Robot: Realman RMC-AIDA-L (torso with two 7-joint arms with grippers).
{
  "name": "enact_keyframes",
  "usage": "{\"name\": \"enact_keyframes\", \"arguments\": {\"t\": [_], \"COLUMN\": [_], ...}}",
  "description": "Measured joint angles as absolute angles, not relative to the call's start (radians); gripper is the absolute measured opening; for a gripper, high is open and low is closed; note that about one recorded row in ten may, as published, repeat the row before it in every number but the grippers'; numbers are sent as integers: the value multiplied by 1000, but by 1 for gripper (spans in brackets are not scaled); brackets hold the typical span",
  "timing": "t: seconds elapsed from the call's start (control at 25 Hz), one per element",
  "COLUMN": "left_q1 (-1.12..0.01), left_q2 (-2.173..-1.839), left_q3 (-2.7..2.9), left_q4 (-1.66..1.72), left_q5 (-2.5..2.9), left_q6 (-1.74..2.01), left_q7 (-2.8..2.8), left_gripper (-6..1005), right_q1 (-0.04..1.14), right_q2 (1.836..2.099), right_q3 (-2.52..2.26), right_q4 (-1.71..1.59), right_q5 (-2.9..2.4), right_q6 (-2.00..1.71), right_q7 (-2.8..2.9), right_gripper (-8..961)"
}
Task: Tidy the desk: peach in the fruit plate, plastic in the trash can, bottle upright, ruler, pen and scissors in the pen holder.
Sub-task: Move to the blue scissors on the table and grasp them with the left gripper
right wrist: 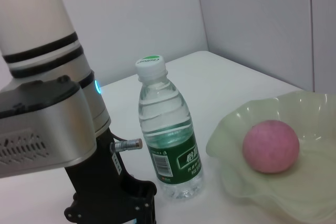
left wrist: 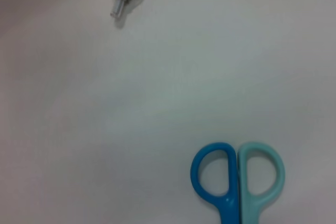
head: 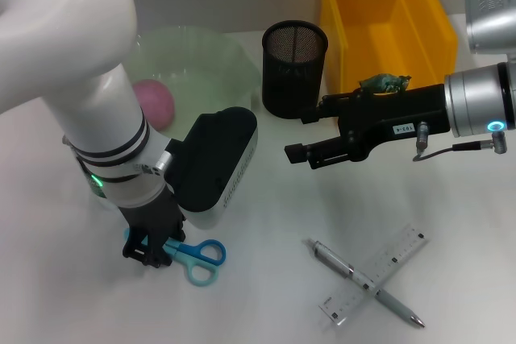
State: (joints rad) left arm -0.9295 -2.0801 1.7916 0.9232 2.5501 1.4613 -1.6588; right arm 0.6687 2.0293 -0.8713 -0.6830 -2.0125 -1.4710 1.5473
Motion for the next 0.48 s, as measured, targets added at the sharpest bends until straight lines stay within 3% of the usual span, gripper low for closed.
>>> {"name": "enact_keyframes", "arguments": {"t": [0.48], "left_q1": [-930], "left_q2": [-2080], "left_q3": [1792], "left_q4": [912], "left_q5": [2554], "left_q6": [1457], "left_q7": [-1658], "left_gripper": [334], "right_q1": [672], "right_q2": [2030], "right_q3": [-871], "right_q4": [-683], "right_q5": [-2012], "right_q6": [-1471], "right_q7": [1544], "right_gripper": [792]}}
